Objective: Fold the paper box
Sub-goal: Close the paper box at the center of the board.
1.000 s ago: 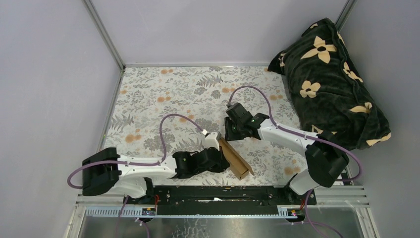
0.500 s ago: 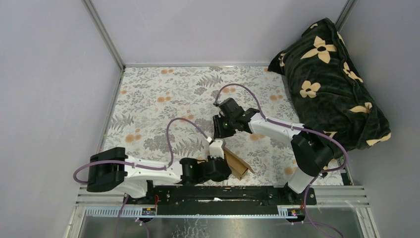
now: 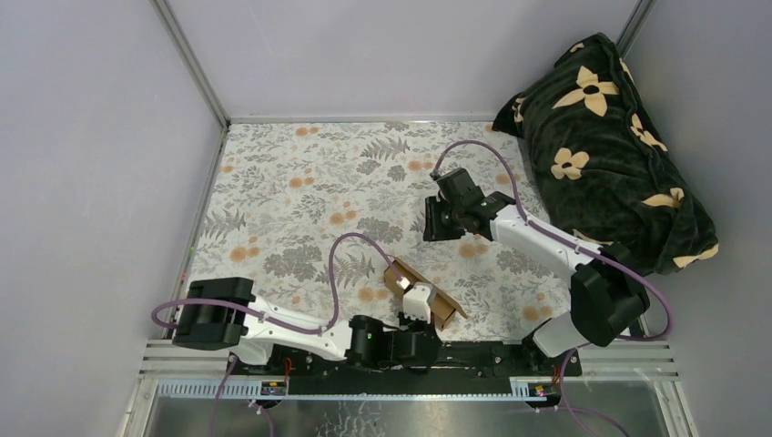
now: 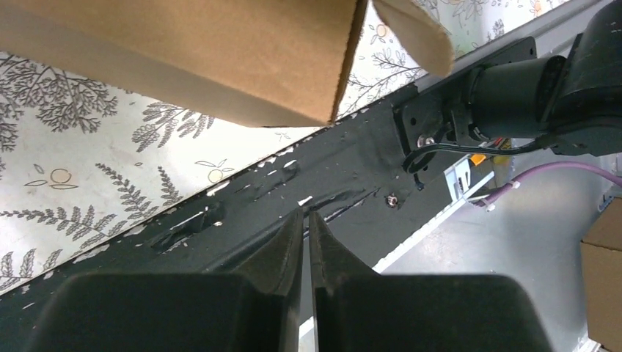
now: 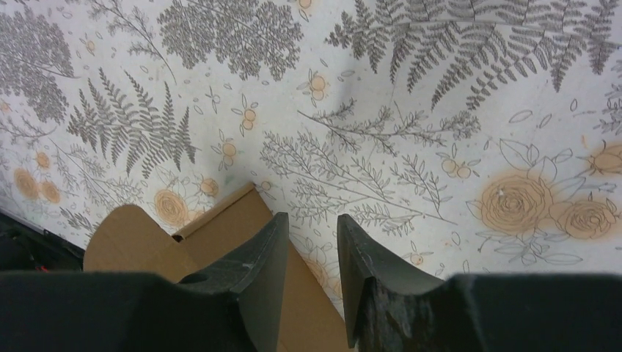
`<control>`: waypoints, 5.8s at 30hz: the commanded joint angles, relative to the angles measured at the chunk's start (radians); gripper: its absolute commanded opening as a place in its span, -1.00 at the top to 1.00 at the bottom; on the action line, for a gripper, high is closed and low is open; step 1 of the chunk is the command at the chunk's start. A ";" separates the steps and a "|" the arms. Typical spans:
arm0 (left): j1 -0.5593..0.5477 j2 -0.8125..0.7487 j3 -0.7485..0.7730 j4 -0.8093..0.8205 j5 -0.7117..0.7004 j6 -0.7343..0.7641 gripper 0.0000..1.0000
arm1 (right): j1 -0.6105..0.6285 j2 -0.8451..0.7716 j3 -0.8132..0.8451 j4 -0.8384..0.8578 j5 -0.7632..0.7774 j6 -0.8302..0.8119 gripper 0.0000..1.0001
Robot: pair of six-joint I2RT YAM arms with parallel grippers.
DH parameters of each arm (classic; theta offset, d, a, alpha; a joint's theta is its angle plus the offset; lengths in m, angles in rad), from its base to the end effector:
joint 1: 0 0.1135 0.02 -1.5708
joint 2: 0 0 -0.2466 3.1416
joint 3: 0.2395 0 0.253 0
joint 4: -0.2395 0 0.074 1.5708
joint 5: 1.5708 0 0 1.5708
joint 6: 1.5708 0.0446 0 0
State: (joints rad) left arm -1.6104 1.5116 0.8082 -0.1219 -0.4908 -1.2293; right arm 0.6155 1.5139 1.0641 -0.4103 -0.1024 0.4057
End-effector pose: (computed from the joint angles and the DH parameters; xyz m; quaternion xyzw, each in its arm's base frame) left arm 0.0088 -0.3091 0.1632 0.0842 0.9038 -0.3152 0.2768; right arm 0.2673 0.1946 0.2172 -0.1157 0.9293 0.2117 0.2797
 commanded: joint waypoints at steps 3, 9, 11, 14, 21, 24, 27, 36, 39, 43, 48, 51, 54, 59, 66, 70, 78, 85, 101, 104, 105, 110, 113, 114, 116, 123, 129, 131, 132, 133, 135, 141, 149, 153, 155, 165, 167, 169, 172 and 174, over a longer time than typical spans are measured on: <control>-0.006 -0.003 -0.054 0.005 -0.153 -0.039 0.76 | 0.007 -0.040 -0.046 -0.057 -0.008 -0.021 0.23; 0.074 -0.019 -0.126 0.166 -0.133 0.044 0.57 | -0.004 -0.062 -0.101 -0.070 -0.003 0.001 0.23; 0.108 -0.015 -0.141 0.215 -0.109 0.072 0.50 | -0.011 -0.063 -0.112 -0.070 -0.005 0.003 0.23; 0.151 -0.001 -0.141 0.269 -0.081 0.110 0.41 | -0.017 -0.057 -0.112 -0.084 -0.003 0.003 0.27; 0.231 0.077 -0.128 0.378 -0.001 0.148 0.41 | -0.018 -0.037 -0.094 -0.087 -0.021 0.005 0.35; 0.248 0.121 -0.097 0.391 0.011 0.162 0.41 | -0.018 -0.016 -0.070 -0.081 -0.020 -0.002 0.35; 0.278 0.153 -0.095 0.424 0.026 0.171 0.42 | -0.020 0.023 -0.034 -0.075 -0.025 -0.020 0.34; 0.407 0.182 -0.111 0.494 0.078 0.210 0.42 | -0.026 0.187 0.116 -0.043 -0.082 -0.047 0.35; 0.447 0.201 -0.098 0.507 0.090 0.229 0.42 | -0.032 0.238 0.170 -0.040 -0.101 -0.056 0.35; 0.507 0.240 -0.073 0.535 0.118 0.255 0.43 | -0.037 0.307 0.242 -0.037 -0.130 -0.079 0.35; 0.582 0.291 -0.019 0.564 0.168 0.294 0.43 | -0.045 0.384 0.322 -0.042 -0.155 -0.110 0.35; 0.611 0.323 0.021 0.563 0.188 0.309 0.43 | -0.055 0.426 0.363 -0.044 -0.168 -0.125 0.35; 0.627 0.349 0.055 0.565 0.199 0.315 0.43 | -0.071 0.460 0.396 -0.042 -0.188 -0.132 0.35; 0.647 0.376 0.094 0.558 0.226 0.321 0.39 | -0.091 0.507 0.468 -0.067 -0.213 -0.162 0.35; 0.628 0.263 0.103 0.373 0.264 0.358 0.18 | -0.132 0.500 0.504 -0.075 -0.219 -0.170 0.33; 0.600 0.158 0.048 0.282 0.265 0.363 0.16 | -0.167 0.483 0.508 -0.073 -0.218 -0.174 0.28; 0.594 -0.087 0.123 -0.063 0.204 0.540 -0.06 | -0.264 0.317 0.475 -0.091 -0.085 -0.209 0.10; 0.772 -0.312 0.216 -0.275 0.127 0.715 -0.95 | -0.279 0.116 0.419 -0.148 0.110 -0.294 -0.96; 1.026 -0.349 0.050 -0.017 0.485 0.963 -0.82 | -0.280 -0.308 0.082 -0.156 -0.079 -0.345 -0.25; 1.026 -0.348 0.053 0.024 0.542 0.979 -0.80 | -0.266 -0.364 0.026 -0.141 -0.081 -0.361 -0.24; 1.026 -0.349 0.054 0.035 0.542 0.986 -0.79 | -0.257 -0.381 0.013 -0.137 -0.073 -0.368 -0.24; 1.029 -0.341 0.048 0.044 0.533 1.003 -0.73 | -0.197 -0.400 -0.014 -0.161 -0.023 -0.426 -0.22; 1.029 -0.340 0.031 0.057 0.530 1.004 -0.72 | -0.135 -0.390 -0.037 -0.167 0.039 -0.453 -0.20; 1.029 -0.339 0.029 0.059 0.526 1.007 -0.72 | -0.120 -0.390 -0.047 -0.161 0.053 -0.456 -0.20; 1.029 -0.338 0.031 0.059 0.523 1.015 -0.72 | -0.102 -0.391 -0.063 -0.148 0.076 -0.454 -0.18; 1.074 -0.306 0.074 0.032 0.544 1.101 -0.75 | -0.094 -0.400 -0.099 -0.119 0.156 -0.460 -0.15; 1.092 -0.272 0.088 0.052 0.633 1.162 -0.75 | -0.094 -0.388 -0.094 -0.118 0.161 -0.498 -0.13; 1.092 -0.269 0.082 0.073 0.670 1.166 -0.74 | -0.094 -0.387 -0.098 -0.105 0.154 -0.499 -0.10; 1.093 -0.268 0.077 0.086 0.686 1.169 -0.70 | -0.094 -0.385 -0.099 -0.102 0.153 -0.500 -0.08; 1.092 -0.266 0.076 0.089 0.692 1.172 -0.68 | -0.094 -0.381 -0.102 -0.100 0.152 -0.501 -0.04; 1.092 -0.258 0.078 0.090 0.695 1.175 -0.66 | -0.094 -0.379 -0.110 -0.091 0.141 -0.497 -0.02; 1.092 -0.245 0.075 0.108 0.723 1.175 -0.62 | -0.094 -0.380 -0.139 -0.066 0.118 -0.491 -0.01; 1.092 -0.234 0.085 0.103 0.719 1.173 -0.59 | -0.093 -0.355 -0.129 -0.058 0.111 -0.498 -0.01; 1.092 -0.231 0.088 0.101 0.715 1.173 -0.59 | -0.093 -0.331 -0.124 -0.045 0.109 -0.500 0.00; 1.093 -0.228 0.090 0.098 0.716 1.173 -0.58 | -0.092 -0.323 -0.120 -0.039 0.114 -0.502 0.02; 1.092 -0.220 0.095 0.095 0.725 1.168 -0.55 | -0.092 -0.294 -0.122 -0.005 0.146 -0.499 0.13; 1.092 -0.218 0.097 0.094 0.726 1.168 -0.54 | -0.093 -0.287 -0.121 0.001 0.153 -0.499 0.14; 1.092 -0.214 0.098 0.091 0.726 1.168 -0.53 | -0.092 -0.281 -0.119 0.008 0.158 -0.498 0.17; 1.092 -0.211 0.100 0.089 0.727 1.168 -0.53 | -0.093 -0.268 -0.120 0.021 0.162 -0.498 0.20; 1.092 -0.209 0.101 0.085 0.729 1.168 -0.52 | -0.093 -0.258 -0.114 0.021 0.166 -0.498 0.24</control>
State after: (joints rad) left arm -0.5224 1.2934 0.8726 -0.0742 0.2222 -0.0753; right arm 0.5163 1.2415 0.9245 -0.4305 0.0376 -0.0826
